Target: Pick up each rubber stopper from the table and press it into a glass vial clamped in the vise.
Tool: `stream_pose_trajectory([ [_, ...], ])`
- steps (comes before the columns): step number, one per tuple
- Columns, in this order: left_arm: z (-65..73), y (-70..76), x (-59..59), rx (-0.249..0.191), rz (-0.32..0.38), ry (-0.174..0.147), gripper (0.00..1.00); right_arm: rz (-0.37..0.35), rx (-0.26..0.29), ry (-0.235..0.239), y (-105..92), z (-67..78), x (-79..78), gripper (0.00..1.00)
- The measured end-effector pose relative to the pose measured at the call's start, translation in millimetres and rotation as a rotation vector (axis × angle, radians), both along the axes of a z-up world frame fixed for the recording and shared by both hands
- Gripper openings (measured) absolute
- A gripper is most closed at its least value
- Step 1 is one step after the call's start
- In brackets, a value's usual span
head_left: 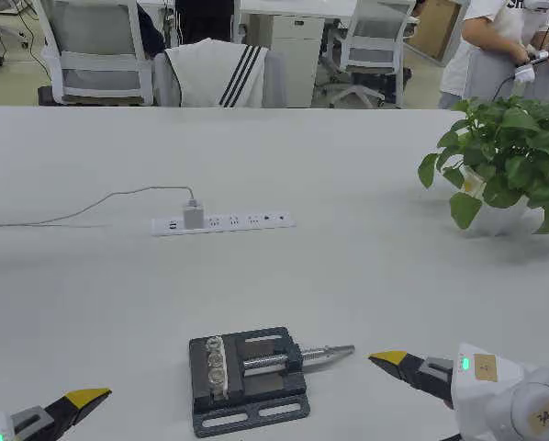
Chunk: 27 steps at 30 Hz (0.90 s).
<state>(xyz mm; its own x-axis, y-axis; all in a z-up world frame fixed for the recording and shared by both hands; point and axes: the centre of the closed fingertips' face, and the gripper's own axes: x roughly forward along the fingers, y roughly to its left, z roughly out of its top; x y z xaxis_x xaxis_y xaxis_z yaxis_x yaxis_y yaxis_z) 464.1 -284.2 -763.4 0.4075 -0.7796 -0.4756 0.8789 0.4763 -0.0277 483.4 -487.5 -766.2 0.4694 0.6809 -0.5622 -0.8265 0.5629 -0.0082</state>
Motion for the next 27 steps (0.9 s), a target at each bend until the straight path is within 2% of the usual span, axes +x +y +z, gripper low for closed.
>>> stream_pose_trajectory([
  [7, -0.1, 1.0, -3.0, -0.009, 0.007, -0.003, 0.96, 0.001, -0.007, -0.011, -0.8, 3.6, 1.9, 0.85],
  [15, -3.5, 5.4, -2.1, -0.008, 0.027, -0.004, 0.99, 0.023, -0.008, -0.019, 6.8, 7.1, 5.8, 0.88],
  [18, -5.7, 6.7, 0.8, -0.006, 0.031, -0.005, 0.99, 0.03, -0.012, -0.028, 9.7, 7.1, 9.8, 0.91],
  [27, -7.8, 4.9, 9.0, 0.001, 0.019, -0.007, 0.99, 0.046, -0.021, -0.022, 12.8, 6.4, 15.6, 0.89],
])
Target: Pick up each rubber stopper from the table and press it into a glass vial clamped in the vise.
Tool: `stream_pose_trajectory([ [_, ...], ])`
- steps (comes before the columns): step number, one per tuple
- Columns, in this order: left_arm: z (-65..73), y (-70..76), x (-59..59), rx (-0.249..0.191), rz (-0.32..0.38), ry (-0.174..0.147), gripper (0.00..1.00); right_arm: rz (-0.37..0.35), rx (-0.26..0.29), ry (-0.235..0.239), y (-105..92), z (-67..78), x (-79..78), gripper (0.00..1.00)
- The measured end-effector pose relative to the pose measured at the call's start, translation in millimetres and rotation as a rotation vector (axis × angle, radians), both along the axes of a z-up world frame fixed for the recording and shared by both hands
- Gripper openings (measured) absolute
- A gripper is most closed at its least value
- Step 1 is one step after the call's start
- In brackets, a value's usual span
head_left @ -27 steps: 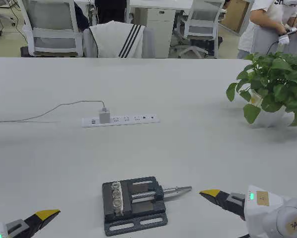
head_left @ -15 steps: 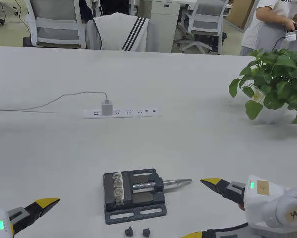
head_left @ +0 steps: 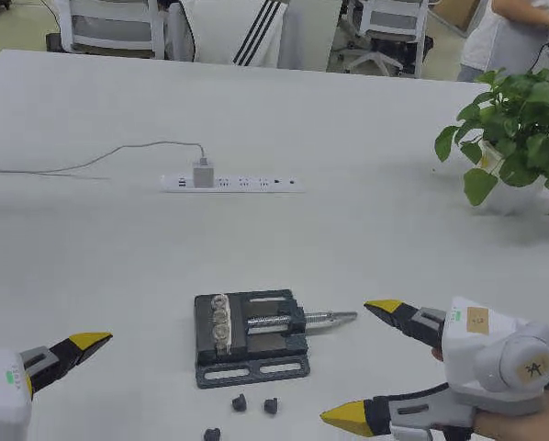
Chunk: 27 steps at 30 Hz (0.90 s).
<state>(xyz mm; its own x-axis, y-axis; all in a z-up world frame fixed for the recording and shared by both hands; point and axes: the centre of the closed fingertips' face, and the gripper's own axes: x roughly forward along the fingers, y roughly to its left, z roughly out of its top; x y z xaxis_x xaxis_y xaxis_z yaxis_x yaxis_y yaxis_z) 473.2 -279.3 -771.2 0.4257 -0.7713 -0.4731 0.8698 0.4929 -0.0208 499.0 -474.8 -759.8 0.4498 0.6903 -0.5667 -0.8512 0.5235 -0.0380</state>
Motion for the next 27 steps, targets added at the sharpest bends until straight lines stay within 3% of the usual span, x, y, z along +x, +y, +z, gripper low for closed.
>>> stream_pose_trajectory([
  [11, -7.1, -6.6, 2.1, 0.013, -0.034, 0.006, 0.95, -0.005, -0.006, 0.013, -1.8, -2.8, 1.3, 0.88],
  [27, -31.5, -29.1, -6.5, 0.129, -0.233, 0.025, 0.61, -0.021, -0.004, 0.023, -4.8, -1.4, 2.9, 0.85],
])
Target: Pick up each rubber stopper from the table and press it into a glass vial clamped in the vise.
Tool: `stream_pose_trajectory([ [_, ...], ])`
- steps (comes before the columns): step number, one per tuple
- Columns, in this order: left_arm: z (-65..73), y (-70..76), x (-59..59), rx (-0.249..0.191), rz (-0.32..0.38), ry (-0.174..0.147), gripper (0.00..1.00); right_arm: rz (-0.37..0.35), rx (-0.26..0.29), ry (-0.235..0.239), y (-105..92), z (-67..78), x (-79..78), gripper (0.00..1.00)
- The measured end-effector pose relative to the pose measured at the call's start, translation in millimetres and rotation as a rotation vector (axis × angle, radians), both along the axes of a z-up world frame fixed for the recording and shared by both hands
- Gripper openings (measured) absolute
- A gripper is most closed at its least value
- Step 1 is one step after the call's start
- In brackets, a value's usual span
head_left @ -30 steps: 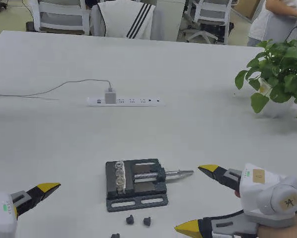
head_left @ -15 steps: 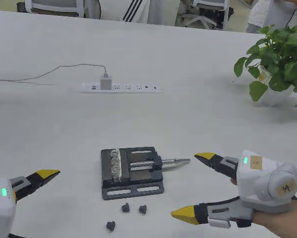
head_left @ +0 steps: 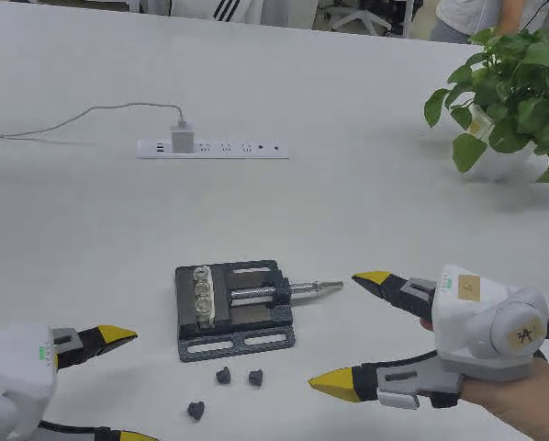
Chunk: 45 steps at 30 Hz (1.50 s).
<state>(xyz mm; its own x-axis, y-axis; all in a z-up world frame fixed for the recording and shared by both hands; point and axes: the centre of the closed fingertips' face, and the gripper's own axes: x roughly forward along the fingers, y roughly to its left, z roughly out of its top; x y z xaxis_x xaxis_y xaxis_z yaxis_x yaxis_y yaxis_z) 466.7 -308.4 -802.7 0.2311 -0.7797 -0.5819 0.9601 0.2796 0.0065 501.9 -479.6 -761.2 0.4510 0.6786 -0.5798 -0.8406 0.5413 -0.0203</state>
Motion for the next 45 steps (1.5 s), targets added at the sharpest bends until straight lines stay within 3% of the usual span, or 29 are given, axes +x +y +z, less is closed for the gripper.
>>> stream_pose_trajectory([
  [6, -13.2, -9.3, -2.2, 0.037, -0.079, 0.002, 0.41, -0.007, -0.004, 0.003, -3.3, 0.5, -0.5, 0.84],
  [9, -19.6, -12.9, -2.9, 0.049, -0.101, 0.015, 0.36, -0.014, -0.002, 0.003, -4.6, 1.4, -0.3, 0.84],
  [16, -31.2, -22.4, -7.2, 0.09, -0.182, 0.01, 0.24, -0.024, -0.001, 0.009, -6.5, 1.8, -1.6, 0.83],
  [26, -46.5, -33.4, -11.8, 0.154, -0.293, -0.024, 0.17, -0.047, 0.005, 0.012, -10.8, 3.6, -2.0, 0.82],
  [45, -57.1, -37.9, -12.6, 0.195, -0.368, -0.04, 0.08, -0.074, 0.006, 0.024, -16.3, -1.4, -4.6, 0.81],
])
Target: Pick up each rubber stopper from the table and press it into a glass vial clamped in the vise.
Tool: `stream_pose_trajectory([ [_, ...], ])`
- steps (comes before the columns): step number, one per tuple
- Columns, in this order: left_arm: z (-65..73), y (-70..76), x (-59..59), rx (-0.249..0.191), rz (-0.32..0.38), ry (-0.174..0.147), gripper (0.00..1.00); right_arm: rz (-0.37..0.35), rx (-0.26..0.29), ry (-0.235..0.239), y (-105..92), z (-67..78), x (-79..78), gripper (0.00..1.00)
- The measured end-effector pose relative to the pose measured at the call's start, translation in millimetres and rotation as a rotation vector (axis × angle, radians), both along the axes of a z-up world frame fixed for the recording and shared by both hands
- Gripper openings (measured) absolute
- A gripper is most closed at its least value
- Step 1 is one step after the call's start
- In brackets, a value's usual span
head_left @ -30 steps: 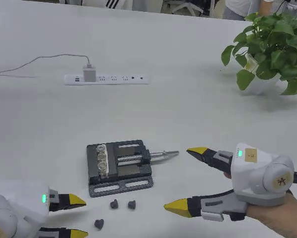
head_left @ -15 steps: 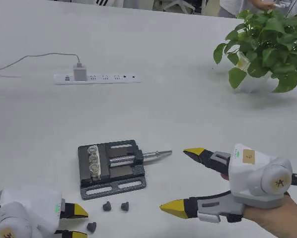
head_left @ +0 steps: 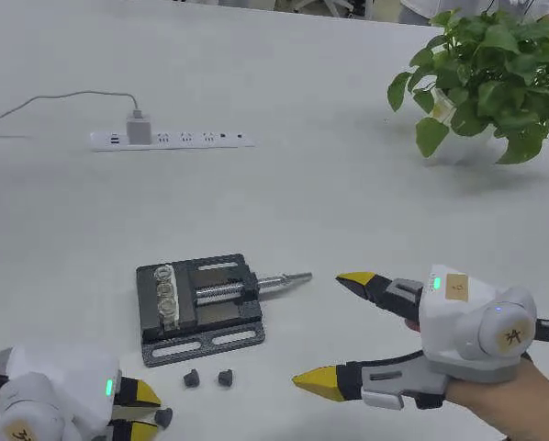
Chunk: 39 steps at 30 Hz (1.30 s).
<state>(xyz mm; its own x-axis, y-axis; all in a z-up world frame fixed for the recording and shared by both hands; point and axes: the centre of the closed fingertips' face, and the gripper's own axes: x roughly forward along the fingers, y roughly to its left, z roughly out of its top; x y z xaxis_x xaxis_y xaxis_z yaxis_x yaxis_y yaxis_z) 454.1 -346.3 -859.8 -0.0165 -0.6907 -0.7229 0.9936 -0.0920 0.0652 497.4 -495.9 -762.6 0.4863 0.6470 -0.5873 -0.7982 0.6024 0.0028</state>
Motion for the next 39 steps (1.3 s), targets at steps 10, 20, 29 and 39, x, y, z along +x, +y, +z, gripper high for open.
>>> stream_pose_trajectory([
  [10, -2.9, -2.5, 2.3, 0.003, -0.008, -0.003, 0.05, -0.001, -0.002, 0.003, -0.6, -1.9, 0.7, 0.8],
  [20, -4.4, -3.3, 3.8, 0.006, 0.006, -0.006, 0.04, 0.002, 0.003, 0.007, 0.0, -2.7, 0.4, 0.79],
  [29, -1.7, -5.8, 4.5, -0.025, 0.058, 0.014, 0.04, 0.009, 0.01, 0.007, 3.4, -1.6, 0.0, 0.78],
  [39, 16.5, -7.0, 7.1, -0.108, 0.163, 0.052, 0.04, 0.036, 0.02, -0.003, 15.0, 8.6, 0.9, 0.78],
])
